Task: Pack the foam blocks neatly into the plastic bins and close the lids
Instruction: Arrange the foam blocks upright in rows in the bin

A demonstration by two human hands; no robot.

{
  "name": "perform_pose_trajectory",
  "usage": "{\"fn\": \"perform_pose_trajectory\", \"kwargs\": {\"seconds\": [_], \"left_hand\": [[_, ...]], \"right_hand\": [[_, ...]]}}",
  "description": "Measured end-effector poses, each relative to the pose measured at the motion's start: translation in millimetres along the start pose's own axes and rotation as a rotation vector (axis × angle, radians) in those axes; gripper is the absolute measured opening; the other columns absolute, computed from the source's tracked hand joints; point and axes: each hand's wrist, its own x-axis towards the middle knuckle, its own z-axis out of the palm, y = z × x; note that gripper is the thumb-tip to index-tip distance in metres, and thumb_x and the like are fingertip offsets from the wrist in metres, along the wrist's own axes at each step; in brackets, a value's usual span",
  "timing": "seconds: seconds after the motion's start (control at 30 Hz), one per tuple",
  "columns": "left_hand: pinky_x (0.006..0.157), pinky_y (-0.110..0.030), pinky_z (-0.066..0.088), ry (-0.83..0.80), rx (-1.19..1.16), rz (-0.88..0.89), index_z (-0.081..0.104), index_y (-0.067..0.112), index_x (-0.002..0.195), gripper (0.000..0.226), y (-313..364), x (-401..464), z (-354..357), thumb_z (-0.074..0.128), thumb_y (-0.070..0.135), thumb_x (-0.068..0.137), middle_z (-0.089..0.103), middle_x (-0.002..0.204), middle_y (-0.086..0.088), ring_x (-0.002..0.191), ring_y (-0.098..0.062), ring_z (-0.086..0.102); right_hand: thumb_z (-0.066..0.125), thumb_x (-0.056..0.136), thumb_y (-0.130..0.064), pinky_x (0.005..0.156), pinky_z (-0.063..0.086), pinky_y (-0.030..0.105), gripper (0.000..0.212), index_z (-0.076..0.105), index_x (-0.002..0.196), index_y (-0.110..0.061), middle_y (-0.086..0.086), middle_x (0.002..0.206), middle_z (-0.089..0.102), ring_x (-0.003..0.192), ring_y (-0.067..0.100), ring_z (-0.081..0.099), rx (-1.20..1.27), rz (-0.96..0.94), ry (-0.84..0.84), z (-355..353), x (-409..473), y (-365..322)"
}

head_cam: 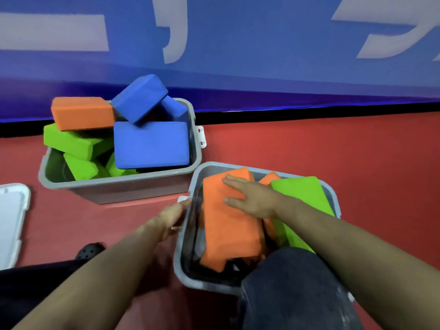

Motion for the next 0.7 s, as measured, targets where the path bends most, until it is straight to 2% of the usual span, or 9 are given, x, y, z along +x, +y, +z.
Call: {"fn": "perform_pose_trajectory", "kwargs": {"seconds": [0.13,0.23,0.3,0.37,0.47,0.53,0.57,0.67,0.7], "left_hand": [[0.053,-0.024,0.046,0.013,-0.04,-0.002,0.071,0.012,0.089,0.05,-18,-18,-26,0.059,0.061,0.092,0.074,0.078,-0.006,0.06,-0.019,0.065],[0.035,-0.016,0.036,0.007,-0.09,-0.007,0.062,0.012,0.073,0.051,-36,-30,-36,0.058,0.057,0.095,0.063,0.059,-0.005,0.039,-0.015,0.054],[0.033,-0.017,0.035,0.024,-0.112,-0.015,0.061,0.012,0.072,0.056,-44,-36,-50,0.064,0.067,0.085,0.062,0.06,-0.006,0.039,-0.017,0.054],[0.043,-0.021,0.044,0.031,-0.104,-0.049,0.068,0.013,0.085,0.068,-53,-39,-68,0.065,0.08,0.072,0.069,0.07,-0.006,0.051,-0.021,0.062],[0.06,-0.027,0.048,0.175,-0.114,-0.08,0.068,0.016,0.104,0.066,-65,-41,-98,0.054,0.078,0.085,0.072,0.077,-0.003,0.067,-0.023,0.064],[0.072,-0.034,0.052,0.234,-0.145,-0.085,0.069,0.013,0.116,0.071,-66,-54,-111,0.051,0.076,0.088,0.071,0.085,-0.009,0.075,-0.028,0.064],[0.076,-0.037,0.053,0.261,-0.172,-0.091,0.069,0.007,0.116,0.073,-67,-58,-117,0.049,0.073,0.091,0.07,0.085,-0.013,0.075,-0.03,0.063],[0.08,-0.041,0.052,0.329,-0.313,-0.069,0.065,0.002,0.09,0.06,-69,-78,-141,0.045,0.058,0.1,0.065,0.068,-0.017,0.069,-0.026,0.054],[0.092,-0.045,0.051,0.35,-0.35,-0.078,0.067,0.001,0.097,0.065,-73,-75,-152,0.05,0.064,0.094,0.068,0.077,-0.018,0.072,-0.027,0.057]], "right_hand": [[0.05,0.099,-0.056,0.124,0.008,0.027,0.077,0.017,0.162,-0.026,-0.005,0.17,0.007,0.156,0.013,0.012,-0.195,-0.032,-0.058,-16,1,-23],[0.049,0.098,-0.06,0.127,0.013,0.045,0.08,0.013,0.162,-0.03,-0.004,0.17,0.003,0.157,0.017,0.009,-0.223,0.003,-0.087,-15,1,-32],[0.048,0.098,-0.061,0.127,0.013,0.043,0.079,0.013,0.162,-0.03,-0.002,0.17,0.003,0.157,0.02,0.008,-0.207,0.046,-0.084,-14,0,-38],[0.045,0.097,-0.065,0.127,0.012,0.039,0.08,0.013,0.162,-0.03,-0.002,0.17,0.005,0.157,0.02,0.008,-0.204,0.072,-0.052,-7,-1,-45],[0.041,0.096,-0.07,0.127,0.013,0.04,0.083,0.012,0.162,-0.029,-0.002,0.17,0.005,0.157,0.02,0.01,-0.258,0.09,-0.006,8,0,-61],[0.041,0.097,-0.068,0.127,0.012,0.038,0.082,0.013,0.163,-0.028,-0.002,0.17,0.005,0.157,0.019,0.01,-0.253,0.095,0.01,16,0,-71],[0.041,0.097,-0.067,0.127,0.012,0.037,0.081,0.013,0.163,-0.028,-0.002,0.171,0.005,0.157,0.019,0.01,-0.258,0.089,0.014,19,-1,-76],[0.042,0.098,-0.066,0.126,0.011,0.038,0.08,0.011,0.163,-0.031,-0.001,0.171,0.004,0.157,0.02,0.009,-0.275,0.06,0.003,23,-4,-86],[0.042,0.098,-0.067,0.127,0.012,0.041,0.08,0.01,0.162,-0.032,0.0,0.171,0.003,0.157,0.021,0.008,-0.283,0.053,-0.002,25,-3,-87]]}}
